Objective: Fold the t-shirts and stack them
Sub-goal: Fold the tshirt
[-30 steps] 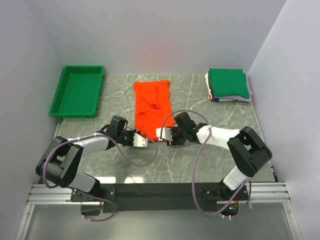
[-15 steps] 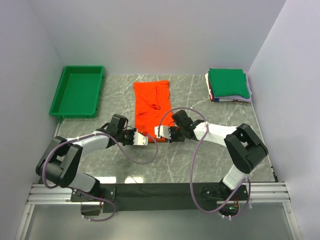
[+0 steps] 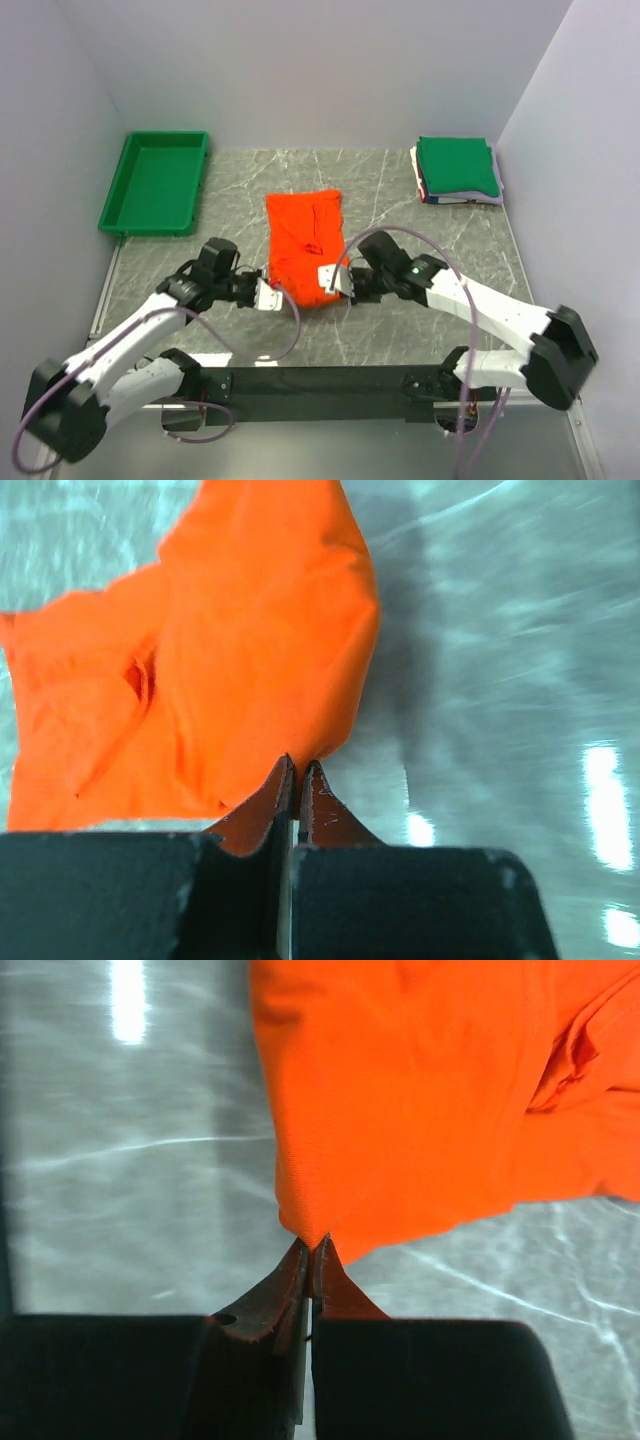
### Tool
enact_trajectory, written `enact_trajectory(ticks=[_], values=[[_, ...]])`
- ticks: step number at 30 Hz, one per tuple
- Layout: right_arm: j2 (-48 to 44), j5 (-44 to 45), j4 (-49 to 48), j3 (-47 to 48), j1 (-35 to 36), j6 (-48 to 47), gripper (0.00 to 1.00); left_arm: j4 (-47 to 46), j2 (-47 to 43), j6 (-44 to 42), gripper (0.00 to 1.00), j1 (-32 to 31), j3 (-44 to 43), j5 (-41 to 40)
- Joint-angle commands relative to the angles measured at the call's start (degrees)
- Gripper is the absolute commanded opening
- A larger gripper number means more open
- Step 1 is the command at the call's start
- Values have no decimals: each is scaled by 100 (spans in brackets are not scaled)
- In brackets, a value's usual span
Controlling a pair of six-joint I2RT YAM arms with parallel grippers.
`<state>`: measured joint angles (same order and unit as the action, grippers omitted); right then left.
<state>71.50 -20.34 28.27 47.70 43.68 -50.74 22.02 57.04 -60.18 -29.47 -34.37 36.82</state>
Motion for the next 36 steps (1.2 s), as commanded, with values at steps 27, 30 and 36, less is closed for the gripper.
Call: enact_trajectory(ticks=[27,30,36], values=[[2893,-1210,1716,3874,-1529,-911,0,487,2827,1518,2,1726,-3195,1073],[4000,-1095,1926,4875,-1652,-789,0,583,3935,1834,7,1778,-3733,915],[5496,-964,2454,6267,-1784,-542,0,952,5457,2159,10,1822,-4962,370]])
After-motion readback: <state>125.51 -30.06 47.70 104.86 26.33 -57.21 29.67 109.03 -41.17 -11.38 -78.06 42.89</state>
